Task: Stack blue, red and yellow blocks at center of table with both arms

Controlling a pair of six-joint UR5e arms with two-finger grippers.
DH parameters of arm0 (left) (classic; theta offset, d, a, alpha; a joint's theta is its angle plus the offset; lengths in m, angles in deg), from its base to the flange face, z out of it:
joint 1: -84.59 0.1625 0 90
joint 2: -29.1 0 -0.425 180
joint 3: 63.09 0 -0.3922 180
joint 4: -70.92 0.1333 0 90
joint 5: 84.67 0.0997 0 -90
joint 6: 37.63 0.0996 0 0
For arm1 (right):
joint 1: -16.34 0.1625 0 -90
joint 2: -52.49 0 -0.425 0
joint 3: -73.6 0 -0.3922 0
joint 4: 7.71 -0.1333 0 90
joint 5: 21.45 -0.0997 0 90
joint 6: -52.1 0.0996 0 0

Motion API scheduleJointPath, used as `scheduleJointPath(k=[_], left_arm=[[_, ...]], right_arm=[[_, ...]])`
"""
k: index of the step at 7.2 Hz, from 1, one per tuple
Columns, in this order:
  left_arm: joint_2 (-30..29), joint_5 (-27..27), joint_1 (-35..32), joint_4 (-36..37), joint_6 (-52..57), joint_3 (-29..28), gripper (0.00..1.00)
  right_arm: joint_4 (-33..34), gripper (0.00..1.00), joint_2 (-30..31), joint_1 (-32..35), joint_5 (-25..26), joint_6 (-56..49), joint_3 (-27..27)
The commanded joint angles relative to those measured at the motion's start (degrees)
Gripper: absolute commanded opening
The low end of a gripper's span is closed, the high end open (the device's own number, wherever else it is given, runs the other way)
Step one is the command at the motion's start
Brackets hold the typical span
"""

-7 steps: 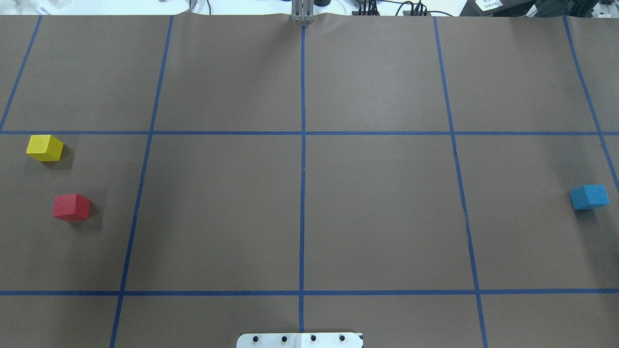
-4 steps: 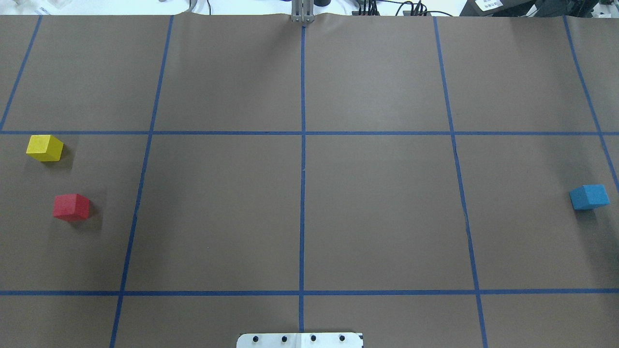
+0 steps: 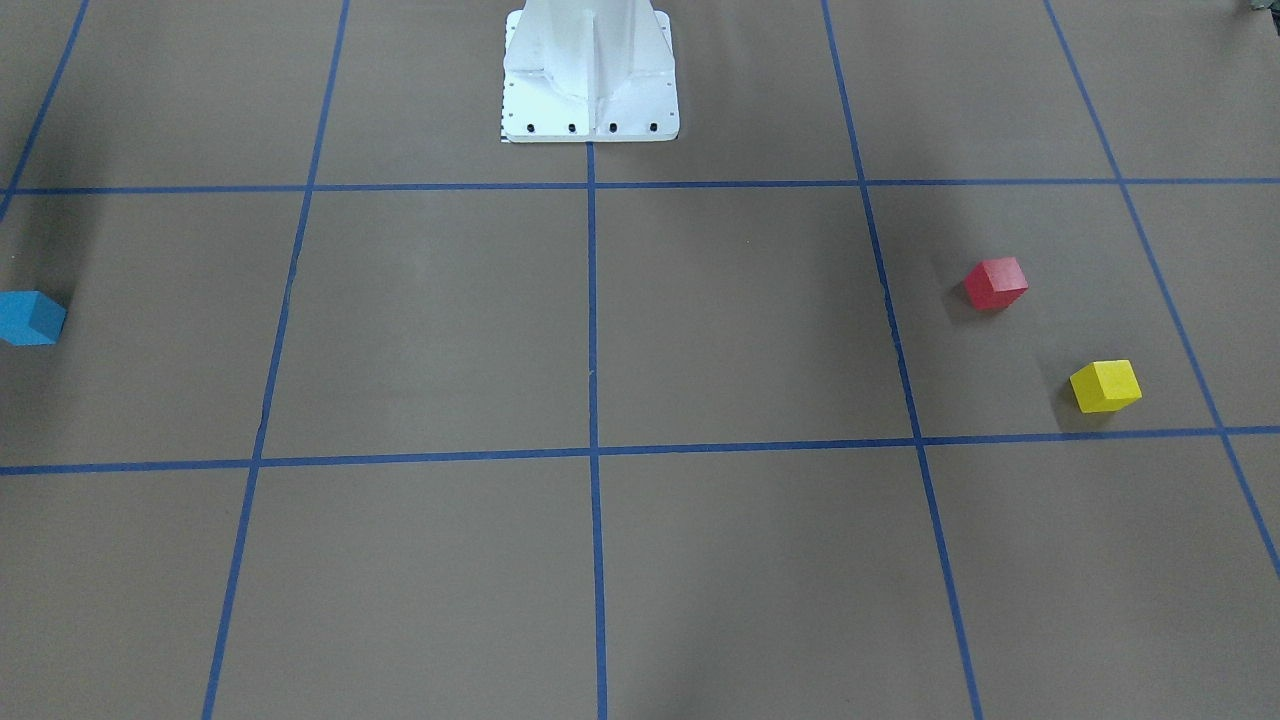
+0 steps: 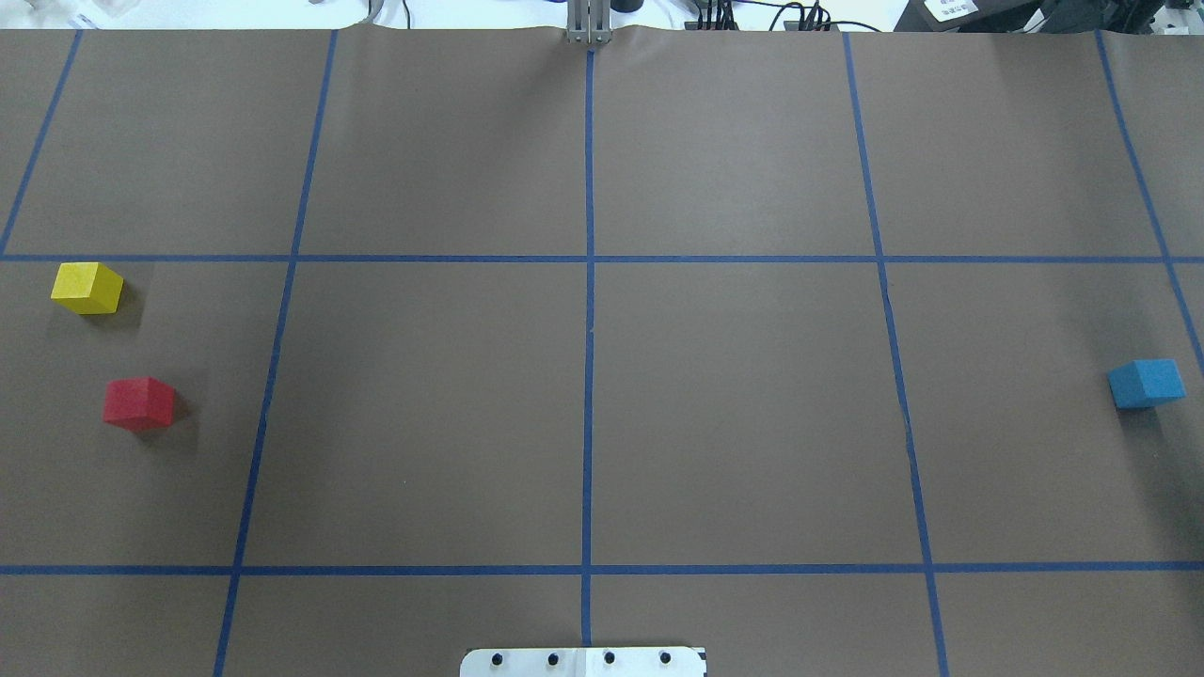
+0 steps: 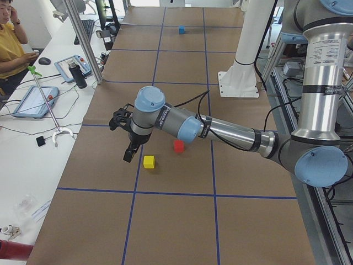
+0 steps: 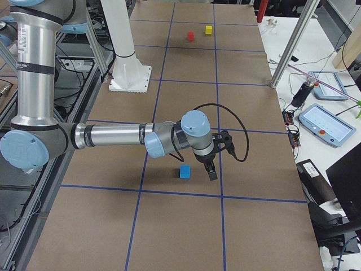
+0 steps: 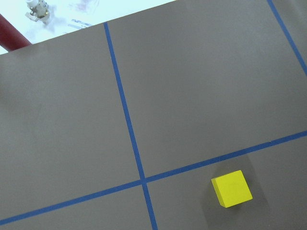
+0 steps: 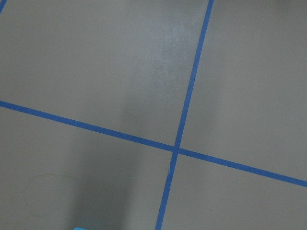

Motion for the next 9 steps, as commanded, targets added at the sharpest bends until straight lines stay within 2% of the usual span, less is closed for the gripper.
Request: scheduleJointPath(k=[1, 2, 3, 5, 6, 7, 9], left_arm=[[-0.40, -0.08, 0.01, -0.50, 0.10, -0.24, 1.00], [-0.49, -0.08, 0.01, -0.59, 0.10, -0.15, 1.00], [-0.49, -0.08, 0.01, -0.59, 0.10, -0.15, 1.00], [-0.49, -0.08, 0.01, -0.59, 0.19, -0.15, 1.00], [-0.49, -0.17, 0.10, -0.59, 0.19, -0.15, 1.00], [-0.49, -0.08, 0.10, -0.59, 0.19, -0.24, 1.00], [-0.40, -0.08, 0.10, -0.59, 0.27, -0.24, 1.00]], right_arm=[[-8.49, 1.00, 4.66, -4.97, -0.63, 11.29, -0.06], [-17.08, 1.00, 8.09, -9.53, 1.20, 20.32, 0.11], [-21.86, 1.00, 10.30, -13.49, 4.26, 25.98, 0.12], [-24.63, 1.00, 11.11, -21.48, 13.55, 32.17, 1.16], [-27.77, 1.00, 11.02, -25.09, 16.57, 34.98, 3.52], [-31.89, 1.00, 11.02, -28.00, 17.90, 38.14, 5.02], [-32.37, 1.00, 10.67, -32.05, 20.97, 38.35, 5.47]])
